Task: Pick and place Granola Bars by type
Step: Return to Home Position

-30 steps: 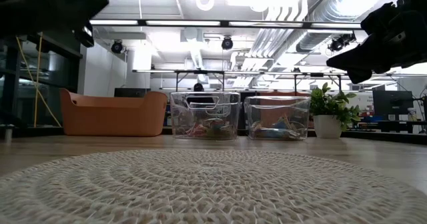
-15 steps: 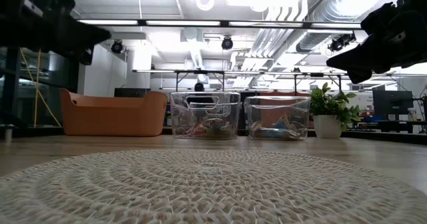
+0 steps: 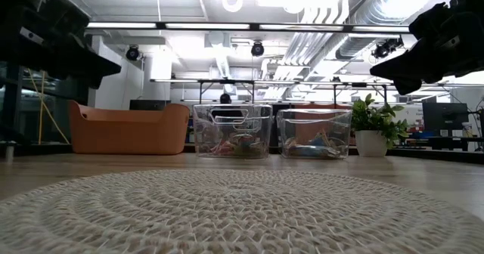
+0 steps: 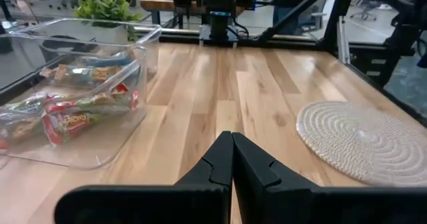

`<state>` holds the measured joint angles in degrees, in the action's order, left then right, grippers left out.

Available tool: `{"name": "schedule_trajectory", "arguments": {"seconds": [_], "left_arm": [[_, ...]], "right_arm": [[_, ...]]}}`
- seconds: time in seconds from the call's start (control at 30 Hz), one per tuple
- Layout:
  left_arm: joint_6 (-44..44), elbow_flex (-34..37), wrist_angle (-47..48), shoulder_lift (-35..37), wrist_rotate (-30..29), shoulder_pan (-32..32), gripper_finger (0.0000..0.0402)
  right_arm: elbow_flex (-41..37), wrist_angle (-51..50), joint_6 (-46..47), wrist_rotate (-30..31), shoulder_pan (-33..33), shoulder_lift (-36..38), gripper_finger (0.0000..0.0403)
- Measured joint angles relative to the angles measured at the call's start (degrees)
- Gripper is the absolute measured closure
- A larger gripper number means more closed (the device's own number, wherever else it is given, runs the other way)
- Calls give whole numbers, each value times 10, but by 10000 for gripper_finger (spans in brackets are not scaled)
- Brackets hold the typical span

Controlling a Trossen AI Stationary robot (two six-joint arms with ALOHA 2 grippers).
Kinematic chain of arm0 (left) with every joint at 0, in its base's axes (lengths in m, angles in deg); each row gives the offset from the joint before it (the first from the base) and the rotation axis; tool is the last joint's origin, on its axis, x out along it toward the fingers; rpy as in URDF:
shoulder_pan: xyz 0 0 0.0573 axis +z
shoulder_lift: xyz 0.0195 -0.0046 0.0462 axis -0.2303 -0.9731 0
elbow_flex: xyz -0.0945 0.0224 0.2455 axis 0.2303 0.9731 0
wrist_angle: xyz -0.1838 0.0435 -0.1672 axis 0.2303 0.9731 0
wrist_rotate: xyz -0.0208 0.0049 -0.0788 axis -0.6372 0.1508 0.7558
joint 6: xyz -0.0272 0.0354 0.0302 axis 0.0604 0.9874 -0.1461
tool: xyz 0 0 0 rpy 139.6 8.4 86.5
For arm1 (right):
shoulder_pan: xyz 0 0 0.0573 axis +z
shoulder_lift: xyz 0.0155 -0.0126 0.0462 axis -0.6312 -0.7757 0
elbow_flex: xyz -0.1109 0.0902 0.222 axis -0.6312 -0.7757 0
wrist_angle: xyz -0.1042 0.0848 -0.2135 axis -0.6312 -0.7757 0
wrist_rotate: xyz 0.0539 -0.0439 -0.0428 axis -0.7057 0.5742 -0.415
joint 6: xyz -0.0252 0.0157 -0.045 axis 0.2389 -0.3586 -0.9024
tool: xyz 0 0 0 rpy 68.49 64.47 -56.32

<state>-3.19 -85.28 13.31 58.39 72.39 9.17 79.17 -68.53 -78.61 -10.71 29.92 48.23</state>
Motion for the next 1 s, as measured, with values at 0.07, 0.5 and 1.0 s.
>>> {"name": "schedule_trajectory", "arguments": {"seconds": [0.07, 0.5, 1.0], "left_arm": [[2, 0, 0, 0, -5, 0, 401], [2, 0, -1, 0, -6, 0, 401], [1, 0, -1, 0, -6, 0, 401]], "right_arm": [[0, 0, 0, 0, 0, 0, 402], [0, 0, 0, 0, 0, 0, 402], [0, 0, 0, 0, 0, 0, 402]]}}
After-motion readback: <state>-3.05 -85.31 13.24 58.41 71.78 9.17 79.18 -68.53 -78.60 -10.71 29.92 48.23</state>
